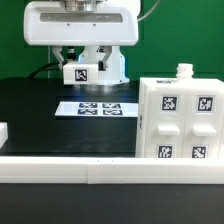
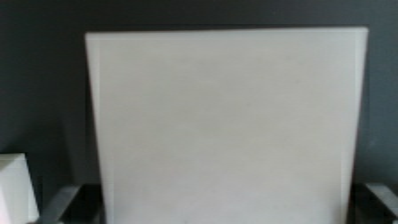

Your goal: Assemble cabinet

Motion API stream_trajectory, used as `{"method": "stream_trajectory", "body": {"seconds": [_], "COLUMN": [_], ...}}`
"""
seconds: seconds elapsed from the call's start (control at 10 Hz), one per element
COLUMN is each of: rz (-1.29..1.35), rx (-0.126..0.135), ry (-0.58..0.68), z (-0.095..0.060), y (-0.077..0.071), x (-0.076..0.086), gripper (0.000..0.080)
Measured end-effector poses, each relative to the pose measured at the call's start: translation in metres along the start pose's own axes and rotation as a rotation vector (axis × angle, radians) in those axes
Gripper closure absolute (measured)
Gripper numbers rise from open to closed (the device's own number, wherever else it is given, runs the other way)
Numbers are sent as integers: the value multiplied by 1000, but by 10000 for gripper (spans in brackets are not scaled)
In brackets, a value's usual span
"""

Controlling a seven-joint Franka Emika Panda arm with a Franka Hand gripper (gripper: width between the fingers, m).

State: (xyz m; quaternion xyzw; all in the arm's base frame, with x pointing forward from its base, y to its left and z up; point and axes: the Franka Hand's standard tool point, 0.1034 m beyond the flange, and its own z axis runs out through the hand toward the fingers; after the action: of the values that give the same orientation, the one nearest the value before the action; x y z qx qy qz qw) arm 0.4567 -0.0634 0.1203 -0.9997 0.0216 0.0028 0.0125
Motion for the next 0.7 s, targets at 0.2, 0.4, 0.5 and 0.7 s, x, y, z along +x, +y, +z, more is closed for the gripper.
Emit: {"method": "stream_trajectory", "body": {"seconds": [0.2, 0.4, 0.5, 0.7], "rz": [1, 32, 44, 55], "rx": [2, 15, 19, 27], "ry": [-6, -17, -17, -5], "z": [-2, -19, -27, -40], "y": [-5, -25, -37, -59], "x": [0, 6, 11, 27], "gripper": [236, 236, 236, 236]}}
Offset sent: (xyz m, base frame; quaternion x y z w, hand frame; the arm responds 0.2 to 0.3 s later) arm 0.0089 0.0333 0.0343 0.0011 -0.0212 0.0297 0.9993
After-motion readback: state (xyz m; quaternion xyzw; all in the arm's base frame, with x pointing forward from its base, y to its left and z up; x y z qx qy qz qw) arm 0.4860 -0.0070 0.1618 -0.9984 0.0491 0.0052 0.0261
